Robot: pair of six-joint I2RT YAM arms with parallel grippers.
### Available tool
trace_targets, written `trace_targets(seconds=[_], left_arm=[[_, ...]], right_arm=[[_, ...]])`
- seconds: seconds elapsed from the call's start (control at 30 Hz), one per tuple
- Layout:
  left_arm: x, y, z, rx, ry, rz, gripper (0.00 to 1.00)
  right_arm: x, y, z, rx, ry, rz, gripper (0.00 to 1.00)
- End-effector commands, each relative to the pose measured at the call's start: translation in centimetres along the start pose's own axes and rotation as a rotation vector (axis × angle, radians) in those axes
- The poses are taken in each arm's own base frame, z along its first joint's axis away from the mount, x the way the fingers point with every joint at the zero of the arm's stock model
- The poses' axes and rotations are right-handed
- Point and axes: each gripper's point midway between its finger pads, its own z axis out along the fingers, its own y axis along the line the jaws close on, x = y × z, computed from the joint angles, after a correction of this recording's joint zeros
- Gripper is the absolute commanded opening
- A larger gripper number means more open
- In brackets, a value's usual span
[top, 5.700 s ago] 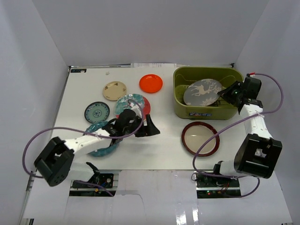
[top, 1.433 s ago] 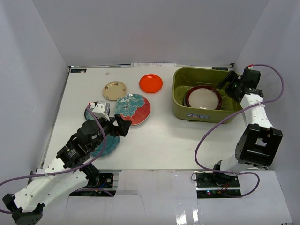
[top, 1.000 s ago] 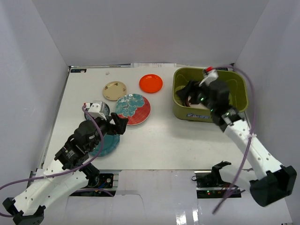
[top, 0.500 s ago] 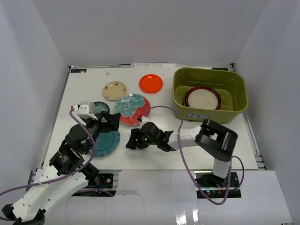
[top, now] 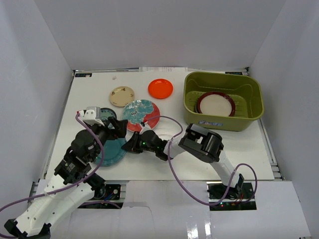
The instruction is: Place the plates into the plastic bin on the countertop
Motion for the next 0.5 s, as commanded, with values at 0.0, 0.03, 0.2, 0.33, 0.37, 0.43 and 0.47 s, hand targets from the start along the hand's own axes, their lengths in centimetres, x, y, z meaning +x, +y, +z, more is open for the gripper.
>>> trace_targets(seconds=[0.0, 0.03, 0.2, 0.33, 0.37, 0.43, 0.47], left_arm=[[0.3, -0.1, 0.2, 0.015, 0.009, 0.004, 0.98], [0.2, 0.0, 0.3, 0.011, 0.007, 0.002, 0.98], [0.3, 0.4, 0.5, -0.002, 0.01, -0.002, 0.98], [0.0, 0.7, 0.5, -0.016, -0.001, -0.006, 0.98], [-0.2, 0.8, 0.4, -0.021, -0.007, -0.008, 0.98], [-1.2, 1.0, 0.0, -0.027, -0.046, -0.03, 0.98], [-1.7, 1.2, -0.3, -0.03, -0.073, -0.043, 0.98]], right_arm=[[-0.9, 0.9, -0.1, -0.043, -0.072, 0.081, 0.2], [-1.0, 1.0, -0.4, -0.05, -0.075, 0.084, 0.14], [-0.9, 1.9, -4.4, -0.093, -0.07, 0.067, 0.08], [-2.8, 7.3, -10.1, -0.166, -0.097, -0.047, 0.08], [-3.0, 7.2, -11.5, -0.151, -0.108, -0.073, 0.08], [-5.1, 8.2, -13.7, -0.135, -0.167, -0.154, 0.08], [-6.7, 10.6, -15.9, -0.172, -0.205, -0.176, 0.08]])
